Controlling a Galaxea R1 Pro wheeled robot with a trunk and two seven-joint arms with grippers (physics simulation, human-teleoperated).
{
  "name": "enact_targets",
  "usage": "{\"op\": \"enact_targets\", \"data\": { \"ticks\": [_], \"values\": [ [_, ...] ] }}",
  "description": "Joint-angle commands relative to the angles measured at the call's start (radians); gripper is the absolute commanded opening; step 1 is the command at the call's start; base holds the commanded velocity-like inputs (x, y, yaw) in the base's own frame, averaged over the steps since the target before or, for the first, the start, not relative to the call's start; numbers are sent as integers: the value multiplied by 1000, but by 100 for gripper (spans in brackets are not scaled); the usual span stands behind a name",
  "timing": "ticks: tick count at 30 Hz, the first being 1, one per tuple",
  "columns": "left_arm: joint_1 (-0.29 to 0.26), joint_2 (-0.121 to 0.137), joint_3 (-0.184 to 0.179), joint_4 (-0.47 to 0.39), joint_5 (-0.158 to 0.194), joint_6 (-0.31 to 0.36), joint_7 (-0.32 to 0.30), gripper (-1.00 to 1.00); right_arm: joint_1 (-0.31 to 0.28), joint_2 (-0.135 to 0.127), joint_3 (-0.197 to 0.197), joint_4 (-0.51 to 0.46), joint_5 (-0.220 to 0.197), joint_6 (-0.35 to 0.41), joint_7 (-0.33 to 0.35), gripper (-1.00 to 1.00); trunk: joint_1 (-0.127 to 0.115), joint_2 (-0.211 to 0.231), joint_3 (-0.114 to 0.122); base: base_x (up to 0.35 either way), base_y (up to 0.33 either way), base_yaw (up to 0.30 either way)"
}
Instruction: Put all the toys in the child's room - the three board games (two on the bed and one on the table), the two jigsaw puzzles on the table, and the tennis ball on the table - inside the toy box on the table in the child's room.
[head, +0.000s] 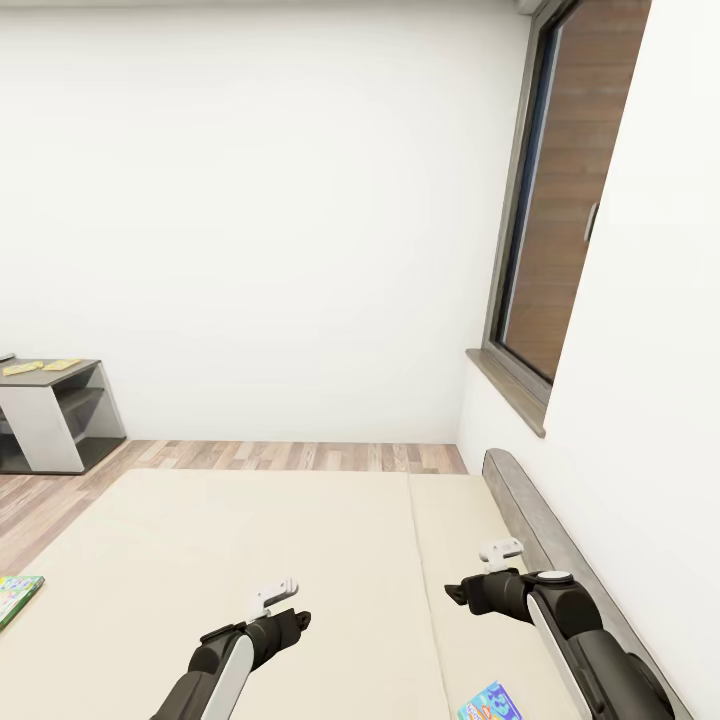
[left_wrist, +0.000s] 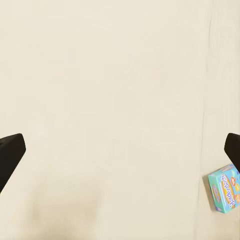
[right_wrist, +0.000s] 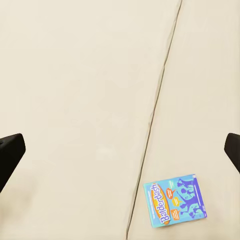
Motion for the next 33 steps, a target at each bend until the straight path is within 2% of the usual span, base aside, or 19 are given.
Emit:
{"op": "enact_targets", "data": {
  "ticks": [1,14,33],
  "values": [
    [0,0,-1,-1,11,3,9,100,0,-1,1,-1,1,4,3,100,0,-1,0,0,0,0],
    [0,0,-2,-1,11,3,9,100,0,0,2,-1,1,4,2,100,0,-1,0,0,-54,0],
    [0,0,-3,-1,11,3,9,100,0,-1,2,-1,1,4,3,100,0,-1,0,0,-237,0]
  ]
}}
